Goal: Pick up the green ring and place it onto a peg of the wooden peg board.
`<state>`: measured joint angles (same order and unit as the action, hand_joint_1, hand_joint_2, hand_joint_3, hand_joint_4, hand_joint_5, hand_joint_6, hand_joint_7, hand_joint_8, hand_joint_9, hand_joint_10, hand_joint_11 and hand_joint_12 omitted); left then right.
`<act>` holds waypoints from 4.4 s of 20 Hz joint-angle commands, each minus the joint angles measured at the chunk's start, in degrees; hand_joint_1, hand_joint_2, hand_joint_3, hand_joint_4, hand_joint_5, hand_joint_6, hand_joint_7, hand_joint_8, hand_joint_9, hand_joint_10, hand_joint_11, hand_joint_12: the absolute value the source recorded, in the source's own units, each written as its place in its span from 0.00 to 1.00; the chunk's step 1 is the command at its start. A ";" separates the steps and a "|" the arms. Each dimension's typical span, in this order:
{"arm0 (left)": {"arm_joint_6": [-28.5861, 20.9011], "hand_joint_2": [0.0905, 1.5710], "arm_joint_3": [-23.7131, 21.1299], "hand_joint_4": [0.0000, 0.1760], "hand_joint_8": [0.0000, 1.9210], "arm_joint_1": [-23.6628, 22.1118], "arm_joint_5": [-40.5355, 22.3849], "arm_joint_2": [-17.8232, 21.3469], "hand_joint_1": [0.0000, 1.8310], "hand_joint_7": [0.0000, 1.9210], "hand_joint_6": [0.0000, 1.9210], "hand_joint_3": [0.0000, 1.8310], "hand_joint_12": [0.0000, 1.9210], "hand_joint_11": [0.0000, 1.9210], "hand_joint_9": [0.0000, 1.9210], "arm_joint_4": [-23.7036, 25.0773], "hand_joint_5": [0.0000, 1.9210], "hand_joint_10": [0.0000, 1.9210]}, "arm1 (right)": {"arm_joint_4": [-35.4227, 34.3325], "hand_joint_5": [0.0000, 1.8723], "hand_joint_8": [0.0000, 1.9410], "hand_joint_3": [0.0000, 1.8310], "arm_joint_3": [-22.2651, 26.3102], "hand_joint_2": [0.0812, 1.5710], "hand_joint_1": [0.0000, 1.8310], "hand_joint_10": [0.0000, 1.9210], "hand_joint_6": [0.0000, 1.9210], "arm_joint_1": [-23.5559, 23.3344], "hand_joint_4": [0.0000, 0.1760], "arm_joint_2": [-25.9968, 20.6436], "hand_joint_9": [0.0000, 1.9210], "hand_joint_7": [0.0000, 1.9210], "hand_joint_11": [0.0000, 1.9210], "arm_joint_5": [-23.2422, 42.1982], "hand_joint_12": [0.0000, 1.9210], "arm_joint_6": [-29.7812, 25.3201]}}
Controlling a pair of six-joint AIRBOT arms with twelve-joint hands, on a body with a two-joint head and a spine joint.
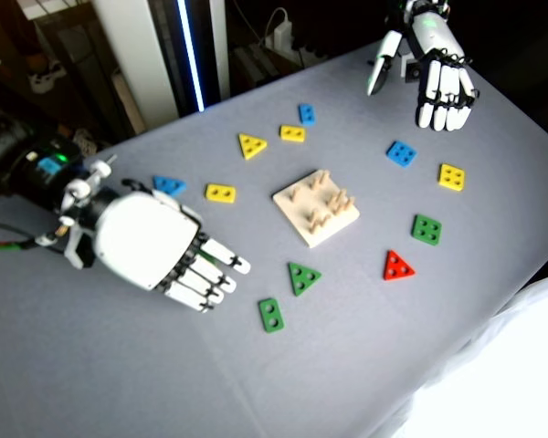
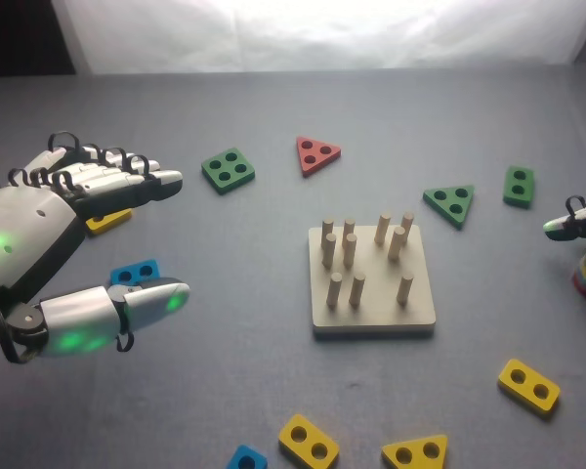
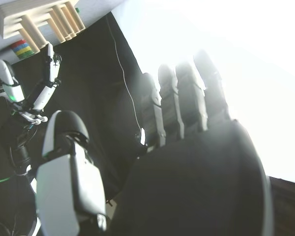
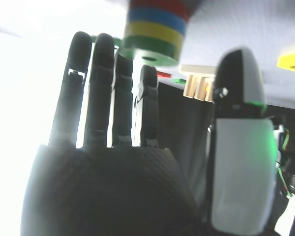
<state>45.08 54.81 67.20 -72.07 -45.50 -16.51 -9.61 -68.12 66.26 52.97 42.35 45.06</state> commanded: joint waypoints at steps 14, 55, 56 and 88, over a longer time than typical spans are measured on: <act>-0.65 0.67 0.03 0.20 0.00 -0.56 -7.48 -0.65 0.30 0.26 0.00 0.00 0.38 0.00 0.19 0.80 0.25 0.00 | -1.43 0.39 0.00 0.00 -1.04 0.64 0.59 0.01 0.00 -1.11 0.35 0.08 0.46 0.41 0.23 4.08 0.57 1.40; -1.19 0.65 0.11 0.35 0.00 -0.25 -7.91 -0.91 0.35 0.24 0.00 0.00 0.46 0.00 0.17 0.49 0.21 0.00 | 31.82 0.56 0.73 0.00 1.33 0.71 0.69 0.69 0.34 -20.25 0.00 6.61 0.55 0.45 0.54 8.64 0.72 -11.52; -1.19 0.64 0.12 0.36 0.00 -0.25 -7.91 -0.90 0.34 0.23 0.00 0.00 0.44 0.00 0.17 0.49 0.20 0.00 | 32.31 0.54 0.66 0.00 0.96 0.70 0.69 0.59 0.38 -20.36 0.00 7.03 0.56 0.49 0.54 7.99 0.66 -11.88; -2.02 0.62 0.08 0.52 0.00 0.05 -8.78 -1.27 0.37 0.22 0.00 0.00 0.44 0.00 0.16 0.37 0.20 0.00 | 34.48 0.47 0.72 0.00 -2.16 0.73 0.68 0.62 0.44 -21.42 0.00 10.85 0.57 0.46 0.54 0.89 0.70 -12.89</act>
<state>43.44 54.98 67.57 -73.36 -46.28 -16.97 26.33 -70.35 45.54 63.81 38.37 32.12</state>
